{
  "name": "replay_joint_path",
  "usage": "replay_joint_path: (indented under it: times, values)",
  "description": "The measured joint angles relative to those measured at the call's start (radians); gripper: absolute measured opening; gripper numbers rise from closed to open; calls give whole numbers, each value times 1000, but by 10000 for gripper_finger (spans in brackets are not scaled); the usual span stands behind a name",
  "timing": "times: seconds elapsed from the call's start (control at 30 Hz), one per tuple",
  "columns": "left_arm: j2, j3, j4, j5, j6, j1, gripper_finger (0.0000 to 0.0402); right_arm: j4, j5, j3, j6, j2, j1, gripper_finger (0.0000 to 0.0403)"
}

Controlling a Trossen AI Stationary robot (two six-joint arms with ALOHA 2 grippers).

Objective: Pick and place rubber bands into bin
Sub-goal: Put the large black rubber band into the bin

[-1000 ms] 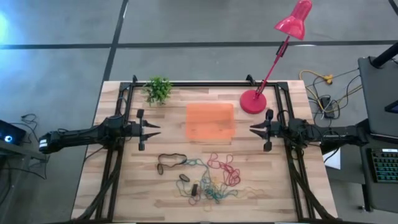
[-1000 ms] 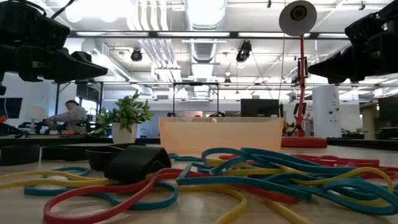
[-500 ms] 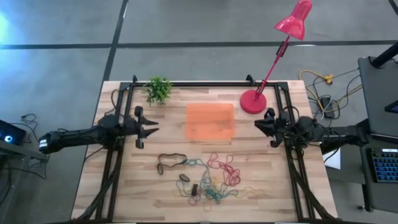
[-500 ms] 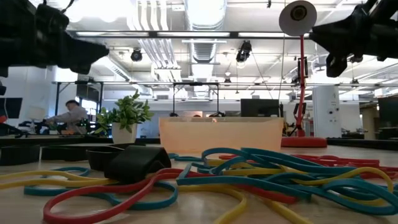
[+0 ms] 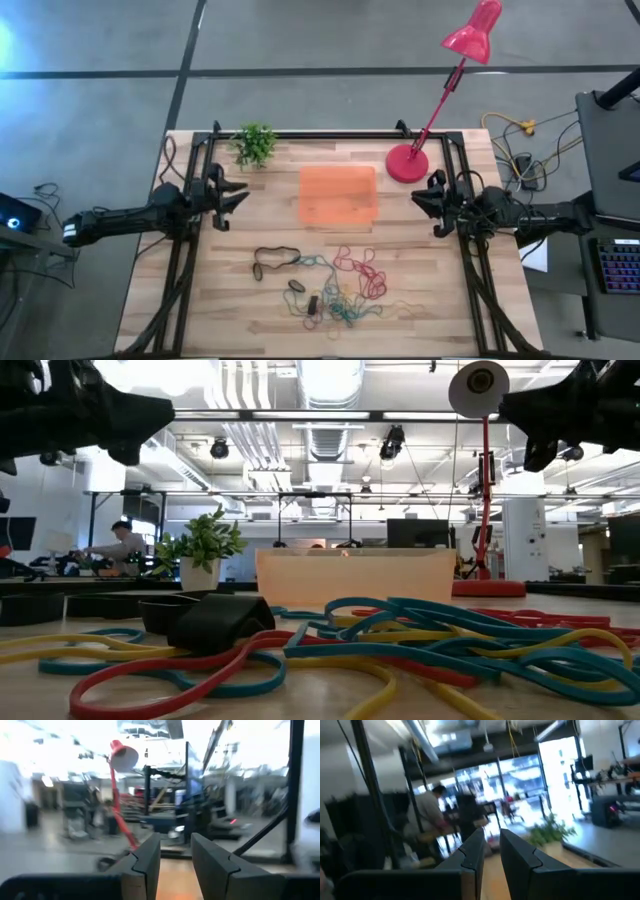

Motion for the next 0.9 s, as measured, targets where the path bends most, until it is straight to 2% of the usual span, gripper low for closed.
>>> replay_joint_path:
  times: [0.07, 0.17, 0.27, 0.43, 0.57, 0.6, 0.73, 0.9]
  values:
    - [11, 0, 1, 1, -48, 0, 93, 104, -64, 0, -30, 10, 0, 52]
    - [24, 0, 6, 2, -1, 0, 93, 268, -274, 23, -166, 51, 1, 52]
    - [46, 0, 3, 2, 29, 0, 93, 255, -371, 134, -268, 116, 4, 52]
    - [95, 0, 3, 29, 21, 0, 93, -136, -357, 371, -384, 305, 13, 52]
    - [149, 2, 5, 302, -56, -1, 93, -367, -357, 529, -378, 496, 13, 52]
    - [169, 3, 6, 344, -90, -5, 93, -409, -356, 559, -379, 542, 13, 52]
    - [307, 35, 1, 359, -137, -50, 93, -553, -328, 655, -440, 704, 13, 52]
    - [513, 146, -2, 318, -34, -134, 93, -689, -239, 722, -488, 804, 13, 52]
